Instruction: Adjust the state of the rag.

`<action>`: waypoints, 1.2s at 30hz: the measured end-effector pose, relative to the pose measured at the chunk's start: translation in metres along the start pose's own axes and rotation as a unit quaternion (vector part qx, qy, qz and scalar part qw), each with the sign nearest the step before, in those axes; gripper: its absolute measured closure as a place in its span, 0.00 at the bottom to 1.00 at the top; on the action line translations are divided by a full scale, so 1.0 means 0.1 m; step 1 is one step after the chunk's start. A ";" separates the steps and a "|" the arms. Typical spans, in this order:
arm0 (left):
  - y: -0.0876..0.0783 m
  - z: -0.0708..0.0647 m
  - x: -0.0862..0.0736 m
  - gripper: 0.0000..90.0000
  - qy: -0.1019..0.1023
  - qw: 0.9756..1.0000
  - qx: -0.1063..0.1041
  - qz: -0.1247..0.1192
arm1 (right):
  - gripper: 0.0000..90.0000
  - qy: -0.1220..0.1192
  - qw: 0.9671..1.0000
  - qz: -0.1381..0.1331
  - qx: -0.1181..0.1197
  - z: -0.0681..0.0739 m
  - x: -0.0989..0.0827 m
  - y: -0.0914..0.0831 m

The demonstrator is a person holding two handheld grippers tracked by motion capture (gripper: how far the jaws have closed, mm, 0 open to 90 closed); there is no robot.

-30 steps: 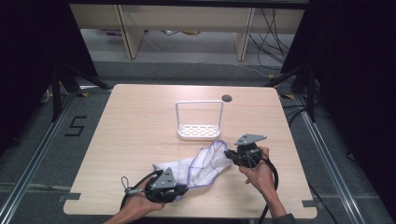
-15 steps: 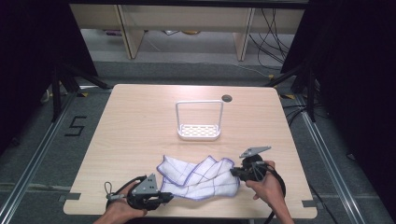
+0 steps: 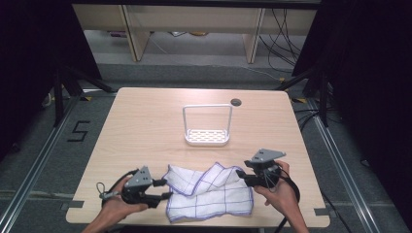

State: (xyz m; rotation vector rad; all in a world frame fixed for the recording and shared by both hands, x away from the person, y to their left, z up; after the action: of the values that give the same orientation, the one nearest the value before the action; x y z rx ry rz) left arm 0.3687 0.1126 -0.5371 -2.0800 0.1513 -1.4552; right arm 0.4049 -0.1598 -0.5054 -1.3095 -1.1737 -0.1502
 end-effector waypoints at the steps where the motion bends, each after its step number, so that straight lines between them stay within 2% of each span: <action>1: -0.02 0.08 -0.02 0.54 -0.007 1.000 0.002 0.003 | 0.58 0.004 1.000 0.006 0.009 0.02 0.06 0.05; 2: -0.04 0.16 -0.04 0.54 -0.009 1.000 0.010 0.006 | 0.58 0.012 1.000 0.005 0.010 0.05 0.13 0.14; 4: -0.04 0.27 -0.10 0.52 -0.024 0.999 0.021 0.011 | 0.58 0.002 1.000 0.026 0.016 0.10 0.20 0.32; 5: -0.03 0.31 -0.13 0.51 -0.030 0.999 0.021 0.016 | 0.59 -0.001 1.000 0.022 0.016 0.12 0.25 0.43; 7: 0.00 0.36 -0.15 0.49 -0.049 0.998 0.027 0.008 | 0.59 0.001 0.998 0.048 0.028 0.21 0.26 0.60; 8: 0.00 0.39 -0.17 0.47 -0.050 0.998 0.029 0.017 | 0.59 -0.005 0.998 0.058 0.028 0.23 0.27 0.66; 9: 0.01 0.41 -0.17 0.46 -0.052 0.998 0.033 0.014 | 0.59 -0.007 0.998 0.063 0.023 0.24 0.27 0.73; 10: 0.02 0.42 -0.18 0.46 -0.045 0.998 0.029 0.022 | 0.59 -0.010 0.997 0.071 0.024 0.26 0.26 0.77; 11: 0.03 0.43 -0.18 0.46 -0.045 0.998 0.032 0.025 | 0.59 -0.017 0.997 0.071 0.021 0.27 0.26 0.82; 12: 0.05 0.43 -0.17 0.46 -0.046 0.998 0.032 0.024 | 0.59 -0.014 0.997 0.071 0.019 0.28 0.26 0.85; 13: 0.07 0.42 -0.16 0.46 -0.047 0.998 0.030 0.024 | 0.59 -0.012 0.996 0.081 0.020 0.29 0.25 0.86; 14: 0.09 0.42 -0.17 0.47 -0.041 0.998 0.027 0.033 | 0.59 -0.009 0.997 0.078 0.014 0.30 0.25 0.89; 15: 0.12 0.42 -0.17 0.47 -0.041 0.998 0.025 0.035 | 0.59 -0.018 0.996 0.082 0.022 0.30 0.24 0.88; 16: 0.15 0.41 -0.18 0.48 -0.038 0.998 0.024 0.042 | 0.59 -0.014 0.996 0.086 0.019 0.31 0.24 0.89; 17: 0.15 0.41 -0.18 0.48 -0.038 0.998 0.024 0.042 | 0.59 -0.020 0.996 0.083 0.018 0.31 0.24 0.91; 18: 0.23 0.42 -0.19 0.50 -0.031 0.998 0.021 0.054 | 0.59 -0.022 0.996 0.085 0.015 0.31 0.23 0.92; 19: 0.26 0.42 -0.20 0.51 -0.031 0.998 0.021 0.057 | 0.59 -0.017 0.996 0.089 0.019 0.32 0.22 0.92; 20: 0.29 0.43 -0.20 0.53 -0.023 0.997 0.017 0.065 | 0.59 -0.019 0.996 0.081 0.017 0.32 0.23 0.94; 25: 0.34 0.45 -0.21 0.68 -0.006 0.997 0.020 0.071 | 0.59 -0.024 0.996 0.089 0.011 0.32 0.21 0.99; 26: 0.36 0.43 -0.21 0.74 -0.006 0.997 0.011 0.070 | 0.59 -0.036 0.995 0.096 0.011 0.32 0.18 1.02; 27: 0.36 0.44 -0.21 0.77 0.002 0.997 0.011 0.070 | 0.59 -0.035 0.994 0.104 0.016 0.34 0.17 1.02; 29: 0.38 0.42 -0.20 0.87 0.004 0.998 0.008 0.067 | 0.61 -0.045 0.994 0.101 0.010 0.32 0.16 1.05; 30: 0.39 0.42 -0.20 0.90 0.010 0.997 0.008 0.072 | 0.63 -0.039 0.993 0.109 0.013 0.34 0.15 1.04; 31: 0.40 0.42 -0.20 0.91 0.007 0.997 0.011 0.070 | 0.65 -0.034 0.993 0.115 0.017 0.37 0.13 1.04; 32: 0.41 0.40 -0.18 0.92 0.008 0.998 0.009 0.060 | 0.68 -0.042 0.992 0.115 0.018 0.37 0.13 1.03; 33: 0.39 0.41 -0.18 0.93 0.017 0.997 0.008 0.069 | 0.72 -0.050 0.991 0.118 0.027 0.39 0.11 1.05; 36: 0.36 0.38 -0.13 0.94 0.001 0.999 0.010 0.050 | 0.88 -0.052 0.990 0.122 0.044 0.46 0.07 1.05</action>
State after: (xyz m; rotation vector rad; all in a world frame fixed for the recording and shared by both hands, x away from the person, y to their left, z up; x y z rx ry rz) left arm 0.4058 0.1033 -0.5752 -2.0245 0.2374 -1.3939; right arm 0.4525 -0.0848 -0.5779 -1.3840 -1.0851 0.1488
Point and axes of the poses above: each handheld gripper's, and its own axes: y roughly forward along the jaws, x roughly out of its top, z roughly to its left, the point moved 10 cm from there along y, roughly forward along the jaws, and after that the axes turned 14 degrees about -x, right-handed, at the moved point
